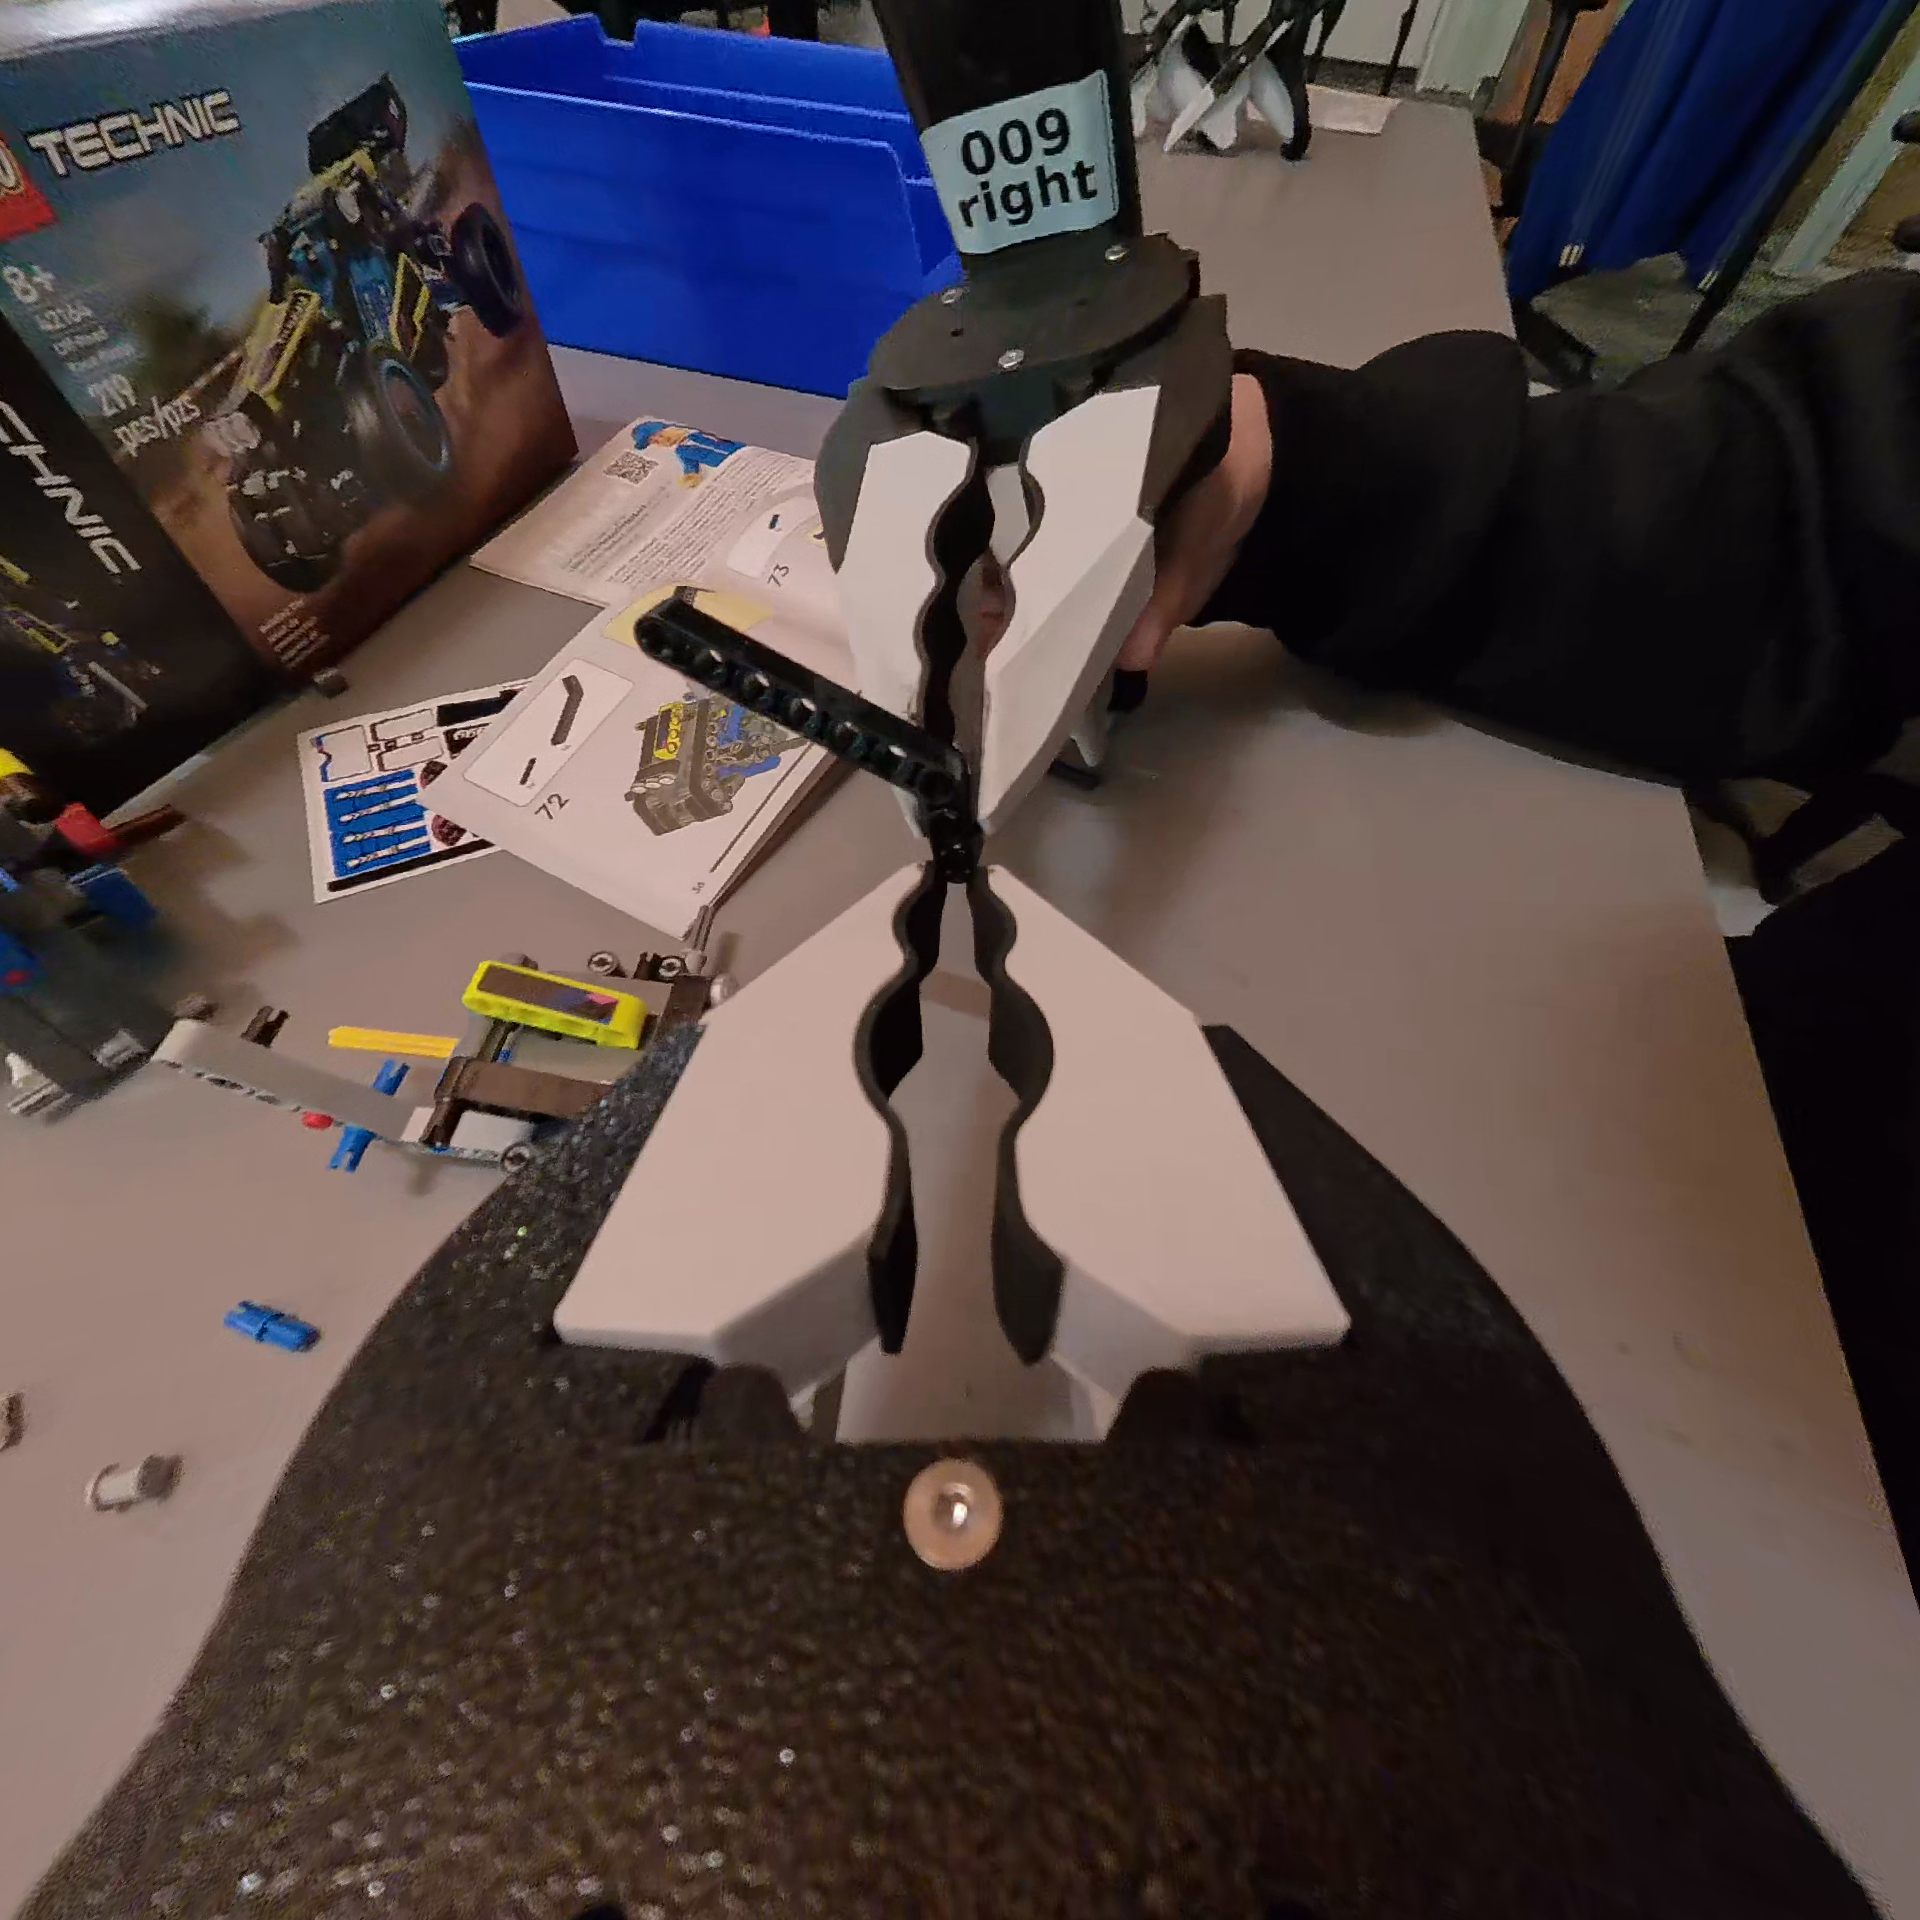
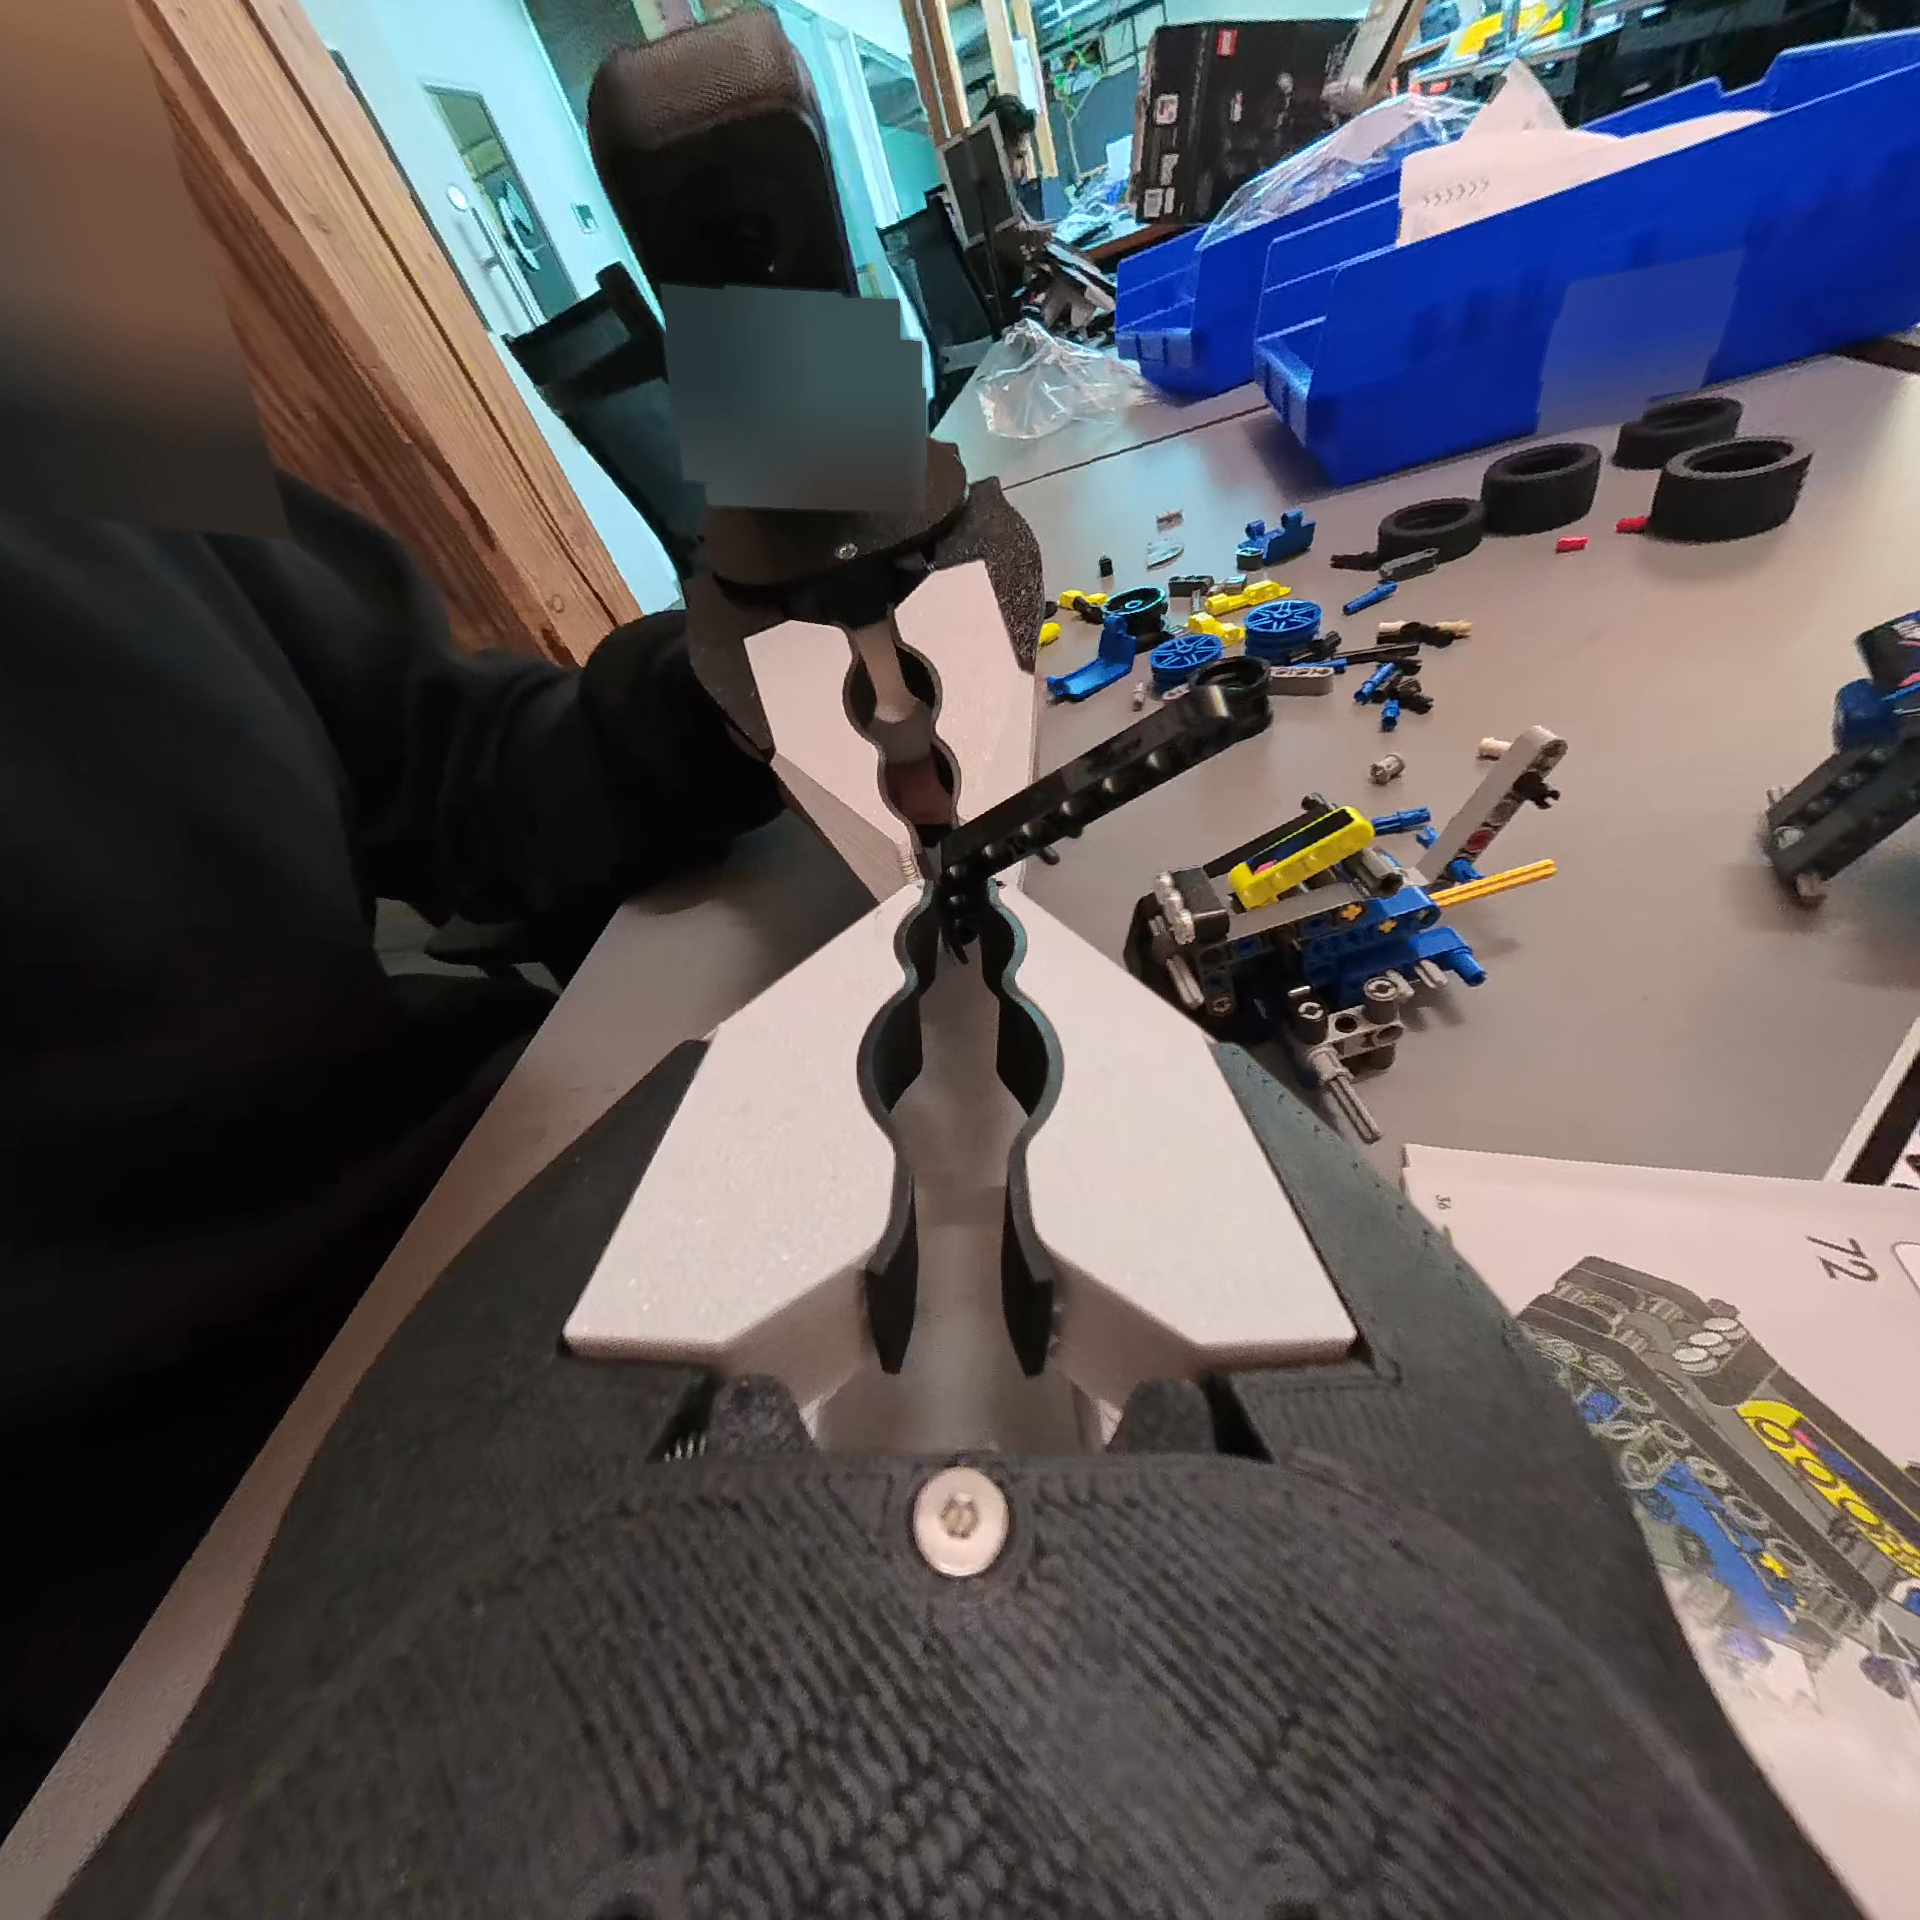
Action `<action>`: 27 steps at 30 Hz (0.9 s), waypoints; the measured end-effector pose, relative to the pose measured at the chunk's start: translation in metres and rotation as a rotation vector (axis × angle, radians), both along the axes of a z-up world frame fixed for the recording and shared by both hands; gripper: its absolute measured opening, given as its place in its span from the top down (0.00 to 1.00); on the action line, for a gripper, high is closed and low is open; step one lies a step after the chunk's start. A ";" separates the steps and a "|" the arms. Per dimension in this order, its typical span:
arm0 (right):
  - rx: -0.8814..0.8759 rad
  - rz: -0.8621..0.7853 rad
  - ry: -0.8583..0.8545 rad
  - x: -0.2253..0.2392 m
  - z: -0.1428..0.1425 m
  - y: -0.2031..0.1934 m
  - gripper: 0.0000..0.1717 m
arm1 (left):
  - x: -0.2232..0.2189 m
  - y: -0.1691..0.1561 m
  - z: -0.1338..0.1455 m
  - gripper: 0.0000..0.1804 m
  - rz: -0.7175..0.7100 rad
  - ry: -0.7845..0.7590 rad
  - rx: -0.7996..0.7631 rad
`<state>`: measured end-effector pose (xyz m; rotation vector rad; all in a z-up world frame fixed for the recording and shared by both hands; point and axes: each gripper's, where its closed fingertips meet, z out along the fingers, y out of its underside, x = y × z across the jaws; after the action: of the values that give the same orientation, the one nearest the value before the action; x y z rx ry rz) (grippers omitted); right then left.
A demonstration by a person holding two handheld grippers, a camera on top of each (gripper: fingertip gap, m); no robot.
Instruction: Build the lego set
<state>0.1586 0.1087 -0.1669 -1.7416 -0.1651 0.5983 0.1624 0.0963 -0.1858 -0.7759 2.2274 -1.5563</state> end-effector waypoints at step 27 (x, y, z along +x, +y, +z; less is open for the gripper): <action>-0.353 -0.184 0.043 0.034 -0.051 0.017 0.97 | 0.006 0.049 -0.051 0.87 0.477 0.268 0.134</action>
<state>0.1922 0.1256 -0.2179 -2.0546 0.1389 0.5520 0.1685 0.1455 -0.2364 -1.4172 2.0772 -1.1167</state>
